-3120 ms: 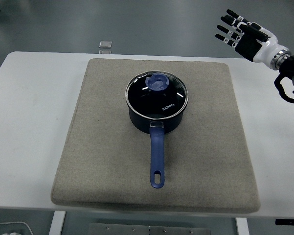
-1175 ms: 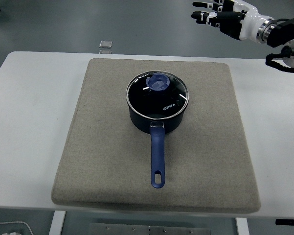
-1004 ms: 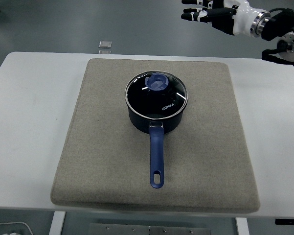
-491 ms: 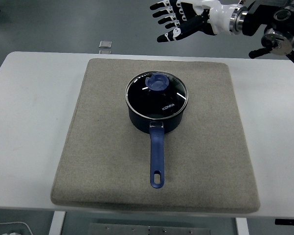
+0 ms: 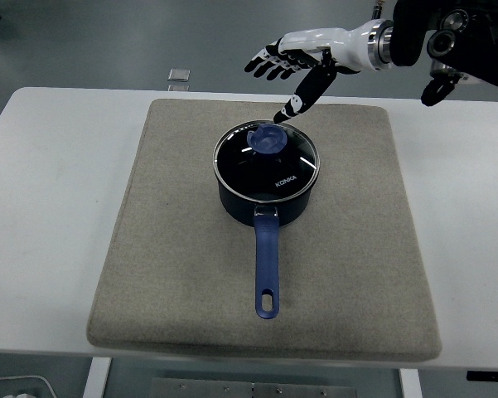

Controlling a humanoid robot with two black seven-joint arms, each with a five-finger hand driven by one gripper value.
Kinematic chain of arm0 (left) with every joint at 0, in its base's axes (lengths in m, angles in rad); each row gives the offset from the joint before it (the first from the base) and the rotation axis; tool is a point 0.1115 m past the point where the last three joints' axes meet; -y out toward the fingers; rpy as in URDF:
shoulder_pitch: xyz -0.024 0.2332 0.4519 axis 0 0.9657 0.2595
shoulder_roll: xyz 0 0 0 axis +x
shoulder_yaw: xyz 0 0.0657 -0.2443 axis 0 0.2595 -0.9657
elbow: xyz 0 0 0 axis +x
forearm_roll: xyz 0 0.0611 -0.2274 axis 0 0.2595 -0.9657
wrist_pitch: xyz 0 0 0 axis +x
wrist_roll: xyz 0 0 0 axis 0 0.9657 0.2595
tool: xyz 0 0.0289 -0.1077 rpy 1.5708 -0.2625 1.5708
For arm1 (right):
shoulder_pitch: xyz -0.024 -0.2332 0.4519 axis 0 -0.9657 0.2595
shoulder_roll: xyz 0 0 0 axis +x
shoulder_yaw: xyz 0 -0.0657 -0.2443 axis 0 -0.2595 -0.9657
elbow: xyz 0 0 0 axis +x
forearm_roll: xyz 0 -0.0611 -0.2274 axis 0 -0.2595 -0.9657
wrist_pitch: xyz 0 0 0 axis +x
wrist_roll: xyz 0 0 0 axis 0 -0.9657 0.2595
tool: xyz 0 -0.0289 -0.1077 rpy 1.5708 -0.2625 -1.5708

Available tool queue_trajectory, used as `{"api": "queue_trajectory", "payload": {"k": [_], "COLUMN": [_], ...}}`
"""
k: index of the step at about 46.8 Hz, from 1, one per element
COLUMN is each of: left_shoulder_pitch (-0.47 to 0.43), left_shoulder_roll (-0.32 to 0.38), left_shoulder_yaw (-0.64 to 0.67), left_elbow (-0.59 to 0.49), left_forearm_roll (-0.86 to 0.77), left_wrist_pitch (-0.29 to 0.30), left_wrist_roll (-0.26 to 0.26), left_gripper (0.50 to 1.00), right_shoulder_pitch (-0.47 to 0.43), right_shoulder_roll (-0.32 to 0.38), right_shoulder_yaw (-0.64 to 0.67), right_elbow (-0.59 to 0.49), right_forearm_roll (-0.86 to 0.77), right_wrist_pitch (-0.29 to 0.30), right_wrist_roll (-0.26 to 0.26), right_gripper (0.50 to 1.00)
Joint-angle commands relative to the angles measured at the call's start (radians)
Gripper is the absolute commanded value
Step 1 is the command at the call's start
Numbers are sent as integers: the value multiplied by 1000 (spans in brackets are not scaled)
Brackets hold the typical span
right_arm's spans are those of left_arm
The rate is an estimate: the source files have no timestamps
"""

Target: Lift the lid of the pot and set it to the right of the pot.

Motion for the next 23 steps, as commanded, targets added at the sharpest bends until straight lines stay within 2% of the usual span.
{"api": "queue_trajectory", "payload": {"k": [1,11,23], "left_shoulder_pitch": [0,0,0], "left_shoulder_roll": [0,0,0], "left_shoulder_yaw": [0,0,0], "left_elbow": [0,0,0], "left_forearm_roll": [0,-1,-1], "left_wrist_pitch": [0,0,0], "left_wrist_roll": [0,0,0], "left_gripper": [1000,1000,1000], "right_shoulder_pitch": [15,21,23], "right_shoulder_roll": [9,36,76], "right_shoulder_yaw": [-18,-62,-96], "right_elbow": [13,19,16], "right_forearm_roll": [-53,-152,-200], "right_wrist_pitch": [9,6,-29], "right_wrist_roll": [0,0,0], "right_gripper": [921,919,917]}}
